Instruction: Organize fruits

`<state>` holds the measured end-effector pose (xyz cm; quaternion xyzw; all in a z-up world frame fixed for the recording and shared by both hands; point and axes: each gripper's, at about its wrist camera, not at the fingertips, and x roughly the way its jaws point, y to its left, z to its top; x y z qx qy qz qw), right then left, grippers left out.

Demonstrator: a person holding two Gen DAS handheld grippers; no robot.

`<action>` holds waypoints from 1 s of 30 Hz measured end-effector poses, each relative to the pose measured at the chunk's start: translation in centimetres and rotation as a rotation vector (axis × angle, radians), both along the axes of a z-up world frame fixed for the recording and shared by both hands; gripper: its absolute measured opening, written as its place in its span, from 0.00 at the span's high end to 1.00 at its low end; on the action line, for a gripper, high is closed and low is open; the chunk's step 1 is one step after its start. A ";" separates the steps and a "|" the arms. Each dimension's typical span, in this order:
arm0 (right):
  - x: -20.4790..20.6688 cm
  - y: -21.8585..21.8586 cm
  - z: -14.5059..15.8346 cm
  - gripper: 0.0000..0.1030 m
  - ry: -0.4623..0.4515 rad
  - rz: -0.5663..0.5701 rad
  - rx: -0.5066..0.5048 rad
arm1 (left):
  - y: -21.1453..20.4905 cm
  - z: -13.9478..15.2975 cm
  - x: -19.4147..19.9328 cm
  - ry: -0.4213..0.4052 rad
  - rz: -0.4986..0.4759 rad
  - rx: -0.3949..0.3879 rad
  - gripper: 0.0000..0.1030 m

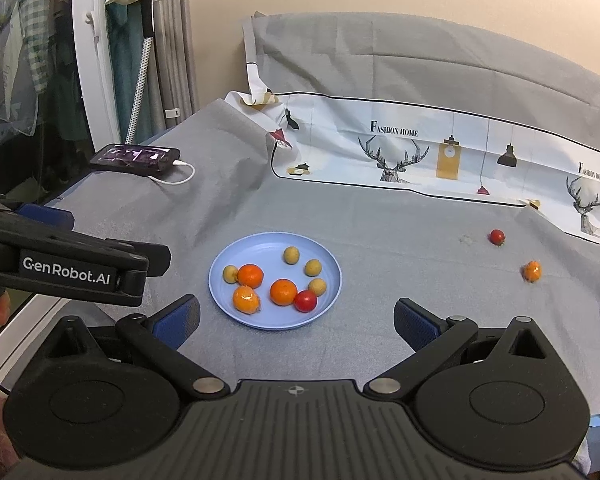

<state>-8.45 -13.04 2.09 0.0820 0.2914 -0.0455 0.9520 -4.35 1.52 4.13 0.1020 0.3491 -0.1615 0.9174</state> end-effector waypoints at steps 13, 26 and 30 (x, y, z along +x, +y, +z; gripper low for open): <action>0.5 -0.3 -0.3 0.01 0.020 0.004 0.003 | -0.2 -0.5 0.4 0.010 -0.007 0.013 0.01; 1.2 -0.4 -0.9 0.01 0.045 0.007 0.005 | -0.4 -1.2 1.2 0.031 -0.008 0.023 0.01; 1.5 -0.6 -1.2 0.01 0.055 -0.001 0.007 | -0.7 -1.5 1.5 0.039 -0.014 0.029 0.01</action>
